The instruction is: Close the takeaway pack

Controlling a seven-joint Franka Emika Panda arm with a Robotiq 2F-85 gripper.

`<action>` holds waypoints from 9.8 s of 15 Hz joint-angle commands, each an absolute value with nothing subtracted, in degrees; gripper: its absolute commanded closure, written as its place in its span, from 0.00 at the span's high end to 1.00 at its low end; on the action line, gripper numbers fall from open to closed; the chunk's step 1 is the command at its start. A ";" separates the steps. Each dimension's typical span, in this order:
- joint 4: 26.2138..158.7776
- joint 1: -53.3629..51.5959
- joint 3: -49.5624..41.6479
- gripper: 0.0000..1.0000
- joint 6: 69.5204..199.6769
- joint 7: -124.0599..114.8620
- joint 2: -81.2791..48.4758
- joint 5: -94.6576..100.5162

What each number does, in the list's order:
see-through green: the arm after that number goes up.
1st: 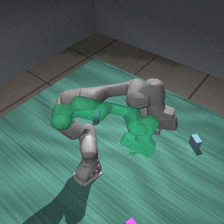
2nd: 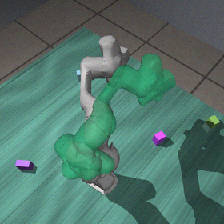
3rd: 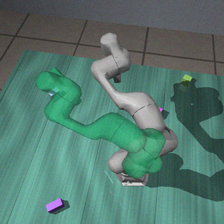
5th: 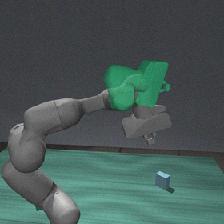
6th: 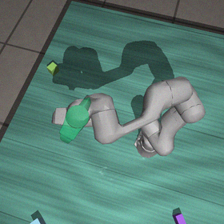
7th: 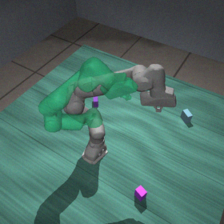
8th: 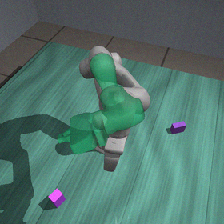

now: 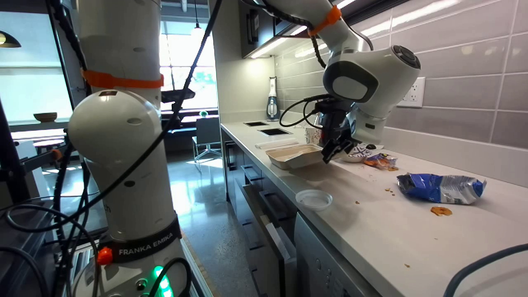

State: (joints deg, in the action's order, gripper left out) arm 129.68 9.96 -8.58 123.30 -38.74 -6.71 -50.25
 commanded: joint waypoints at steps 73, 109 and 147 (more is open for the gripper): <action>117.52 1.60 -1.80 1.00 114.18 -28.44 -7.44 -46.37; 115.99 0.24 -1.18 1.00 112.72 -28.05 -8.41 -45.07; 135.10 2.05 -2.43 1.00 137.05 -3.06 1.12 -12.88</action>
